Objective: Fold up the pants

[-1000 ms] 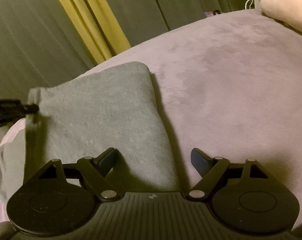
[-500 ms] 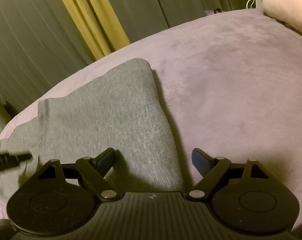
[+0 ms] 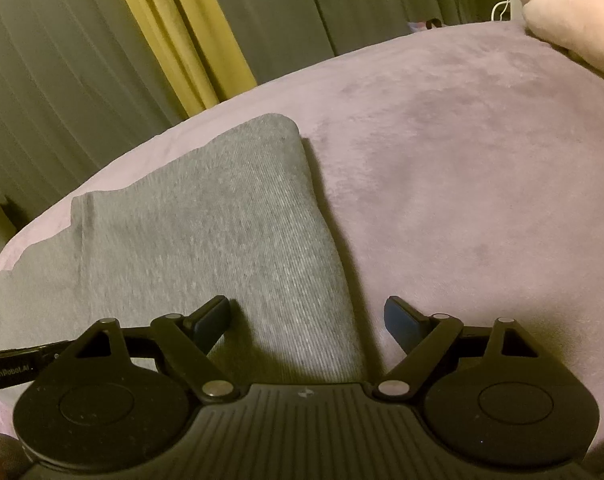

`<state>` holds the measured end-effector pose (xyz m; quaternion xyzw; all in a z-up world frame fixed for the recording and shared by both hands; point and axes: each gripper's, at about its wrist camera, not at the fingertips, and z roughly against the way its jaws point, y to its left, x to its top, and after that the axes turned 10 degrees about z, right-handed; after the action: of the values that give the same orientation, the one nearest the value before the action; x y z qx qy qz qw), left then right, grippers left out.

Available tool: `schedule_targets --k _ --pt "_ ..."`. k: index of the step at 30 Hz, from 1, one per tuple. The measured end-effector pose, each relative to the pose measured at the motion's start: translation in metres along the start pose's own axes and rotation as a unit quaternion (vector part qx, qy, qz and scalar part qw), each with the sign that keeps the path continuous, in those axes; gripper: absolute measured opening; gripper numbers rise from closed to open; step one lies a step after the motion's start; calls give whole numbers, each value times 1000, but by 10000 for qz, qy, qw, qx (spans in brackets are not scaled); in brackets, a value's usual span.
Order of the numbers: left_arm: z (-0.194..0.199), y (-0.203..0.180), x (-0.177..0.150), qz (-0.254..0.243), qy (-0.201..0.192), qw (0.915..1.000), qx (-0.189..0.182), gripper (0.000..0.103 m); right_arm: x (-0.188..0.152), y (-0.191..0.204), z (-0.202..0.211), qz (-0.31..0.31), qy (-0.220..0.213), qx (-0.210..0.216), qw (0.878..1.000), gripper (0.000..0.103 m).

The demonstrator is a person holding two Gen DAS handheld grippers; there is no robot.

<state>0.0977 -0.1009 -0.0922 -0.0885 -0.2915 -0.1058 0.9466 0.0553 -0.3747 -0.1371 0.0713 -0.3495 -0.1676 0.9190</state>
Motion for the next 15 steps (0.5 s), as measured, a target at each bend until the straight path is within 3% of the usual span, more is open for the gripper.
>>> schedule_targets --k 1,2,4,6,7,9,10,12,15 --pt "5 -3 0 -76 -203 9995 217 4 0 0 0 11 1 -9 10000 85" --pt "9 0 1 -106 -380 9985 377 2 0 1 1 13 4 -19 10000 85" --pt "14 9 4 -73 -669 9954 688 2 -1 1 1 14 4 -24 10000 85" --pt "13 26 8 227 -542 9952 789 3 -1 1 0 17 19 -23 10000 86" --pt "12 36 10 439 -418 9955 723 14 0 1 0 26 31 -23 10000 86" --pt "18 54 14 847 -463 9935 610 52 -1 2 0 62 38 -30 10000 87" --pt "23 64 19 1084 -622 9895 723 79 -1 2 0 75 41 -37 10000 87" --pt "42 87 23 1570 -1169 9770 845 86 -1 2 1 77 44 -38 10000 88" --pt "66 136 32 2193 -1505 9581 1061 95 -2 2 0 67 51 -34 10000 89"
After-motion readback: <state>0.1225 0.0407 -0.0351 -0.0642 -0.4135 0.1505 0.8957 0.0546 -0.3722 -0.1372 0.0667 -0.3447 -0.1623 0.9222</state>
